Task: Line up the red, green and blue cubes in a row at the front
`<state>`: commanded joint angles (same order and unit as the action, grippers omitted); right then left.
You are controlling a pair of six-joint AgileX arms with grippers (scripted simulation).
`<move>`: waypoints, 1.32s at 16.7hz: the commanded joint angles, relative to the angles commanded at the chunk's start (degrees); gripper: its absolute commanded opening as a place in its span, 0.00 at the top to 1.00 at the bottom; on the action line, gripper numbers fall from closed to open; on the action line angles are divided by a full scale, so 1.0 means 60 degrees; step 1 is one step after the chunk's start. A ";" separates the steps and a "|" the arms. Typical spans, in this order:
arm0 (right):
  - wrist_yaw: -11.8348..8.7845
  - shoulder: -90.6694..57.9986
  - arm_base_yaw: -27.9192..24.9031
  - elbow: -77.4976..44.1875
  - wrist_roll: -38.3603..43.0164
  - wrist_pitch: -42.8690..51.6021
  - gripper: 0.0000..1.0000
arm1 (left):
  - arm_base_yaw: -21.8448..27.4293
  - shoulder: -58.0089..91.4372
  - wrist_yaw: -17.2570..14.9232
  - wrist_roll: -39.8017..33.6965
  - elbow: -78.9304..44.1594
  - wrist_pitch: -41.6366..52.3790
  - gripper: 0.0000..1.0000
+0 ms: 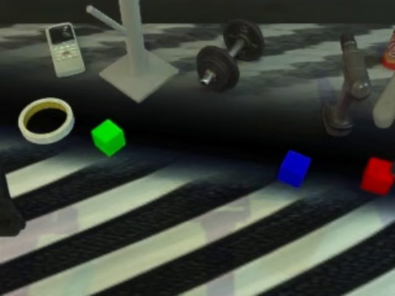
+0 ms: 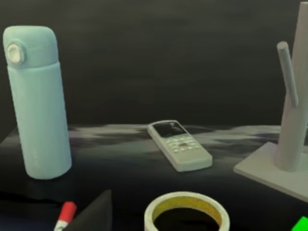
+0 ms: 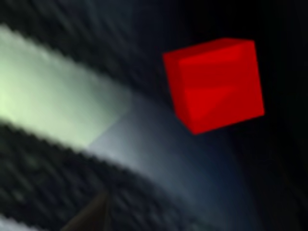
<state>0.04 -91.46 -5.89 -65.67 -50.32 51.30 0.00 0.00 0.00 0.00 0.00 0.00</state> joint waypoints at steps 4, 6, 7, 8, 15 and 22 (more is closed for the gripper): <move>-0.0001 -0.2179 -0.0161 -0.1862 -0.1330 0.1239 0.00 | 0.0000 0.0000 0.0000 0.0000 0.0000 0.0000 0.00; 0.0006 -0.2835 -0.0202 -0.2424 -0.1719 0.1570 0.00 | 0.0000 0.0000 0.0000 0.0000 0.0000 0.0000 0.00; 0.0005 -0.3027 -0.0217 -0.2594 -0.1834 0.1664 0.00 | 0.0000 0.0000 0.0000 0.0000 0.0000 0.0000 0.00; 0.0003 -0.3124 -0.0226 -0.2685 -0.1891 0.1710 0.00 | 0.0000 0.0000 0.0000 0.0000 0.0000 0.0000 0.00; 0.0004 -0.3178 -0.0197 -0.2545 -0.1894 0.1537 0.00 | 0.0000 0.0000 0.0000 0.0000 0.0000 0.0000 0.00; 0.0011 -0.4278 -0.0239 -0.1117 -0.1857 -0.1089 0.00 | 0.0000 0.0000 0.0000 0.0000 0.0000 0.0000 0.00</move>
<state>0.10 -117.13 -7.33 -72.37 -61.45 44.76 0.00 0.00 0.00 0.00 0.00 0.00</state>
